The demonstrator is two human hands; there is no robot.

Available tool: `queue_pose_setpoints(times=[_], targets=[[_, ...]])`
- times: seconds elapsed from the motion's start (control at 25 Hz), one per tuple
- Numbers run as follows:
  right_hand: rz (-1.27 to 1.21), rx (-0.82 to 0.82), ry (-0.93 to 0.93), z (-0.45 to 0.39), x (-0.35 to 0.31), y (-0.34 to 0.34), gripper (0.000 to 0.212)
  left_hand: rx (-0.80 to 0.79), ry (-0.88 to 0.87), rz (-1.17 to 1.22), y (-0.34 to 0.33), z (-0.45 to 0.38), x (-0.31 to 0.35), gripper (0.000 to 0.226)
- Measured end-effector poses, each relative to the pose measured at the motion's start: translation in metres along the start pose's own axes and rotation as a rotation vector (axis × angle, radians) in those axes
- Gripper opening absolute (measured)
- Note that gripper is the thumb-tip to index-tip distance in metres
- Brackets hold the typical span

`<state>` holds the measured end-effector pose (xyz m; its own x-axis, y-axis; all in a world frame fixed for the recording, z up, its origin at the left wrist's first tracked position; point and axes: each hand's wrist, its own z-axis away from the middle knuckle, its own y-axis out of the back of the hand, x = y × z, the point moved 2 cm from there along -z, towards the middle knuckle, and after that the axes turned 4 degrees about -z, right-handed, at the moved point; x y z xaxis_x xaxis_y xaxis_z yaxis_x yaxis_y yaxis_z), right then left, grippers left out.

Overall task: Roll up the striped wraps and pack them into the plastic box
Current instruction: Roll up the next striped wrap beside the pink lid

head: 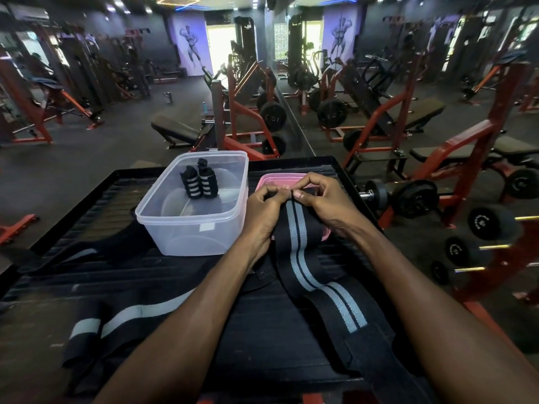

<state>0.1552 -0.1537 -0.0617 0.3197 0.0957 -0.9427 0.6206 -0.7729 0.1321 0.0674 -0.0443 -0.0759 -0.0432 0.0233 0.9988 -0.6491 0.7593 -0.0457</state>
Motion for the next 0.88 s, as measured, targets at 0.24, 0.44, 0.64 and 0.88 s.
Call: queue_pose_setpoints(times=[0.24,0.44,0.64,0.88], targets=[[-0.102,0.006,-0.130,-0.0028,0.0063,-0.0020,0.013,0.088,-0.057,-0.114,0.0023,-0.0012,-0.0015,0.014],[-0.034,-0.004,-0.136,-0.0020,0.0076,-0.0024,0.019,0.110,-0.070,-0.138,0.0029,-0.0019,0.0004,0.014],[-0.010,0.013,-0.059,0.0008,0.0022,-0.0022,0.023,0.097,-0.115,-0.143,0.0025,-0.0023,-0.0005,0.013],[-0.128,0.009,-0.058,0.0002,0.0097,-0.0052,0.010,0.092,-0.210,-0.159,0.0004,-0.0037,-0.0041,0.012]])
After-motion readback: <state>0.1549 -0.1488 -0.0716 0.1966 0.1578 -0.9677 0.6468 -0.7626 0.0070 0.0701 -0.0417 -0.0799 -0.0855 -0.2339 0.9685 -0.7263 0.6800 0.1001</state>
